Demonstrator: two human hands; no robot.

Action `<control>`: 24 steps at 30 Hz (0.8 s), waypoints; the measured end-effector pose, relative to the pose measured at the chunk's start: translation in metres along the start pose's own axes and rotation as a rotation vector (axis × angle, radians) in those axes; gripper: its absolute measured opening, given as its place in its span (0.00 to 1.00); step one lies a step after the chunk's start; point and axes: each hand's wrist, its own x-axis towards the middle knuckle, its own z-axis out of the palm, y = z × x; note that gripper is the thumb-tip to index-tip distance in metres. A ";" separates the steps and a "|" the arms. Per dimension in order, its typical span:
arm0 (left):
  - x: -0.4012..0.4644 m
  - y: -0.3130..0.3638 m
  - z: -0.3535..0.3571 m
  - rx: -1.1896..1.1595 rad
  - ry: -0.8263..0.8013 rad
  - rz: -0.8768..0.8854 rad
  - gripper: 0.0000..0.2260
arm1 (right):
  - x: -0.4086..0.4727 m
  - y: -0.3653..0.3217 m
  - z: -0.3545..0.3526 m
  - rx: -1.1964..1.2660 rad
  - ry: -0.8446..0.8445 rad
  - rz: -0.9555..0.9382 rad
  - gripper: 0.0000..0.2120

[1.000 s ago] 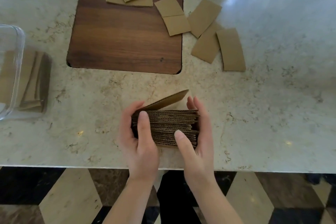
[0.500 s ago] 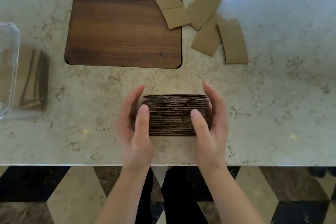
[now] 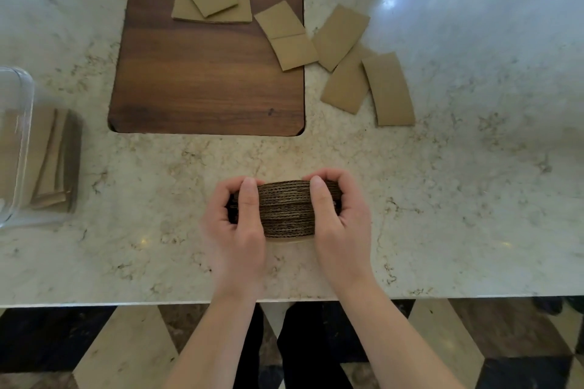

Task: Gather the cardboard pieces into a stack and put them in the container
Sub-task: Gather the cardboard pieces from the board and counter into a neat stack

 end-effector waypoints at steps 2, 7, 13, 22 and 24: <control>-0.001 0.002 -0.001 0.000 -0.003 -0.006 0.09 | 0.009 -0.005 -0.014 -0.064 -0.121 0.011 0.07; -0.002 0.003 -0.002 -0.035 -0.006 -0.039 0.09 | 0.119 -0.022 -0.068 -0.492 0.193 0.126 0.09; -0.002 0.001 -0.002 -0.026 0.000 -0.047 0.08 | 0.183 -0.029 -0.072 -0.674 0.052 0.419 0.30; -0.003 0.001 -0.002 -0.021 -0.011 -0.027 0.10 | 0.183 -0.043 -0.050 -0.218 0.104 0.537 0.14; -0.003 0.002 -0.002 -0.022 -0.015 -0.036 0.10 | 0.187 -0.046 -0.030 -0.273 0.152 0.532 0.22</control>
